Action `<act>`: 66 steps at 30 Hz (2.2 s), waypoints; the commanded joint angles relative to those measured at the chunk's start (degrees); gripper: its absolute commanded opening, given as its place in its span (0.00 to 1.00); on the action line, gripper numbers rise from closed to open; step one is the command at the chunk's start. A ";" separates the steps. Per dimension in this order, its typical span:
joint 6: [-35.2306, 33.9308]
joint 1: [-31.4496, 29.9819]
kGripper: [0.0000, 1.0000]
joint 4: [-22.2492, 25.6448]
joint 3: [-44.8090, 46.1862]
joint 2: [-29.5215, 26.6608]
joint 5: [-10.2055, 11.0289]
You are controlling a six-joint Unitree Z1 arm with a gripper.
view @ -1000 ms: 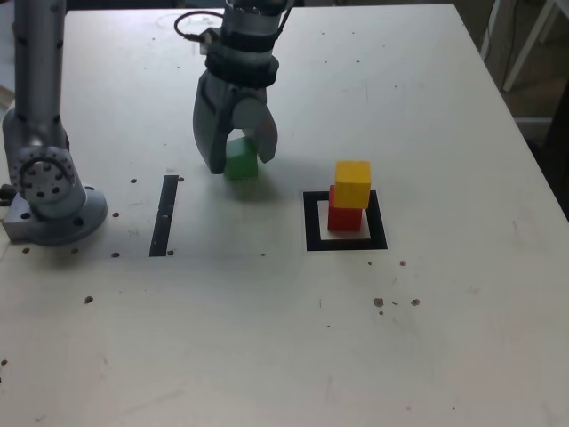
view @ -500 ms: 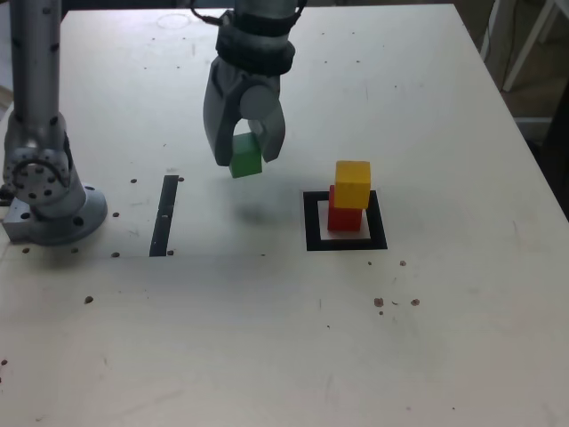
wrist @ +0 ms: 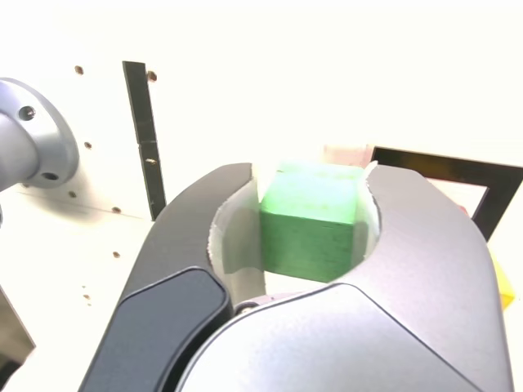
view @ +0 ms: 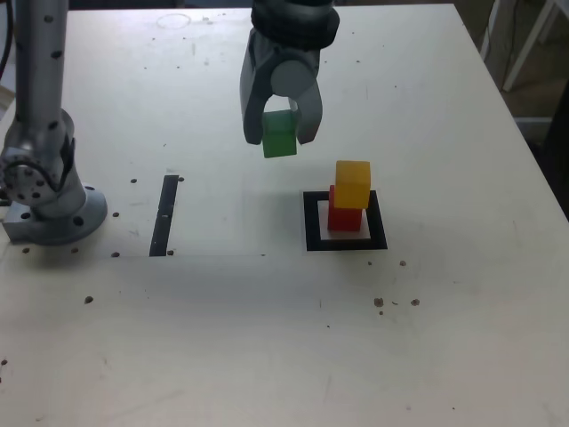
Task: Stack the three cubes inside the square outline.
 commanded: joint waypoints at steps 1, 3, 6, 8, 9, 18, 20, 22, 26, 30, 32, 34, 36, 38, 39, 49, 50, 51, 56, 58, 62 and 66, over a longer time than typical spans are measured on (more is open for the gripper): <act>0.59 -1.75 0.31 2.72 -4.12 1.62 0.48; 1.13 -2.78 0.31 4.58 -6.97 2.75 0.66; 2.10 -3.97 0.31 6.64 -10.64 4.31 0.72; 2.78 -4.65 0.31 7.56 -12.58 5.21 0.64; 3.12 -4.95 0.31 7.93 -13.44 5.62 0.56; 5.17 -6.48 0.31 8.79 -18.20 8.16 -0.08; 5.30 -6.76 0.31 8.81 -18.99 8.52 -0.12; 5.35 -7.05 0.31 8.82 -19.66 8.83 -0.15; 5.35 -7.65 0.31 8.84 -20.80 9.47 -0.30; 5.31 -8.10 0.31 8.82 -21.81 10.09 -0.48; 5.25 -8.26 0.31 8.80 -22.19 10.35 -0.60; 5.17 -8.35 0.31 8.79 -22.44 10.55 -0.73; 5.11 -8.39 0.31 8.78 -22.61 10.70 -0.83; 5.05 -8.40 0.31 8.77 -22.73 10.87 -0.88; 5.05 -8.41 0.32 8.75 -22.75 10.94 -0.87; 5.23 -8.58 1.00 8.40 -22.79 11.36 -0.71; 5.23 -8.58 1.00 8.40 -22.77 11.38 -0.71; 5.23 -8.58 1.00 8.38 -22.75 11.40 -0.71; 5.23 -8.58 1.00 8.34 -22.59 11.31 -0.68; 5.23 -8.58 1.00 8.35 -22.51 11.05 -0.60; 5.22 -8.58 1.00 8.40 -21.96 9.71 -0.19; 5.04 -8.58 1.00 8.42 -20.34 6.83 0.48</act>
